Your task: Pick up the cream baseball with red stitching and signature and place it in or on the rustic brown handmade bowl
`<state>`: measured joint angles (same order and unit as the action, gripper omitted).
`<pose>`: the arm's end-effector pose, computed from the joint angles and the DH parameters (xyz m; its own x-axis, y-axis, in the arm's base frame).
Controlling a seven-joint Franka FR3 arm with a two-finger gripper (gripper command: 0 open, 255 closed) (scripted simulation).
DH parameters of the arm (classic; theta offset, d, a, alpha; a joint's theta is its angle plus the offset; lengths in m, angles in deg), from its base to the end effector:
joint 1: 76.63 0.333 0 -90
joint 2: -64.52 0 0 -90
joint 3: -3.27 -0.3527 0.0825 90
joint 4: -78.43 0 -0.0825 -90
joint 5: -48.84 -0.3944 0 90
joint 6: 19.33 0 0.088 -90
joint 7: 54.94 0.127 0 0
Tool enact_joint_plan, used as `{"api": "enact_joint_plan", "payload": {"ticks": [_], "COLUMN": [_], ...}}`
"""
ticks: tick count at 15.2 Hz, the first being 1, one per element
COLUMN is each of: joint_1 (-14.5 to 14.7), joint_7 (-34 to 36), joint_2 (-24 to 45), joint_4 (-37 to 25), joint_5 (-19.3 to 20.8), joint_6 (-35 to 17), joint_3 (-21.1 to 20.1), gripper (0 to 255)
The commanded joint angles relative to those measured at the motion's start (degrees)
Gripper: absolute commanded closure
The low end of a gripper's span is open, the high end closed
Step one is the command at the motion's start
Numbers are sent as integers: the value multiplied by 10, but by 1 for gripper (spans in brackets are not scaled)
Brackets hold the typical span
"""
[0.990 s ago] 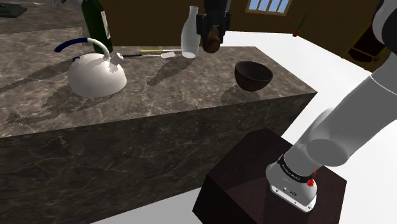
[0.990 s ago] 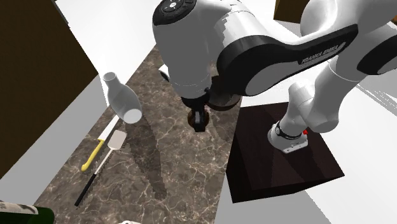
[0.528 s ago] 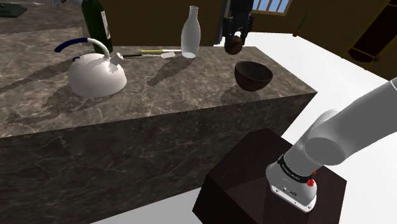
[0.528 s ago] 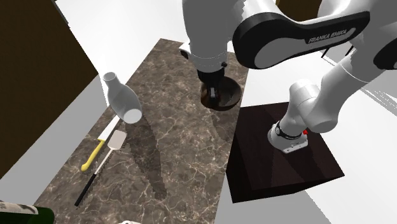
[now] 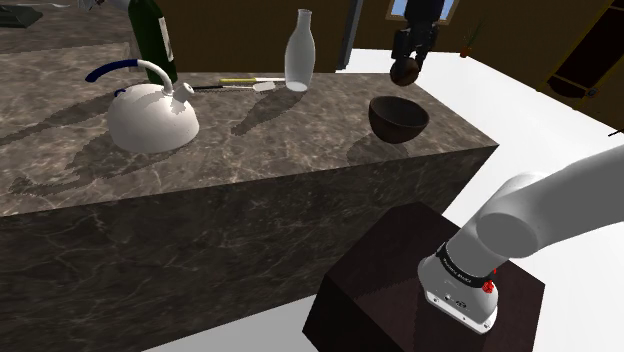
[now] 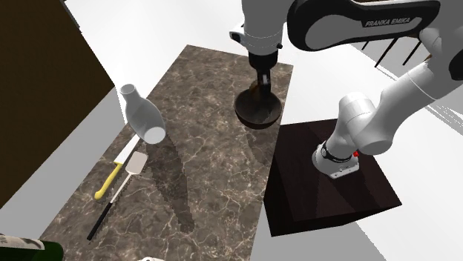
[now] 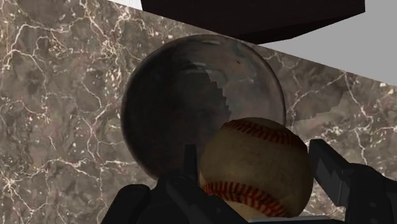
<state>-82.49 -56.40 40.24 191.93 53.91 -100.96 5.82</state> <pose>0.3874 -0.0737 0.6389 0.9829 -0.1262 -0.1338 -0.1182 -0.9907 0.0667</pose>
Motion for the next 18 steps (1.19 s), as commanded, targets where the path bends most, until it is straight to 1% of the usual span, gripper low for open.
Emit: {"api": "enact_joint_plan", "payload": {"ticks": [1, 2, 16, 18], "joint_1": [-10, -15, -17, -17], "joint_7": [-29, -44, -34, -34], "joint_2": [-20, -30, -48, -48], "joint_4": [18, 26, 152, 152], "joint_5": [13, 21, 25, 25], "joint_6": [-1, 0, -108, -108], "joint_3": [20, 31, 36, 36], "gripper": [255, 255, 255, 255]}}
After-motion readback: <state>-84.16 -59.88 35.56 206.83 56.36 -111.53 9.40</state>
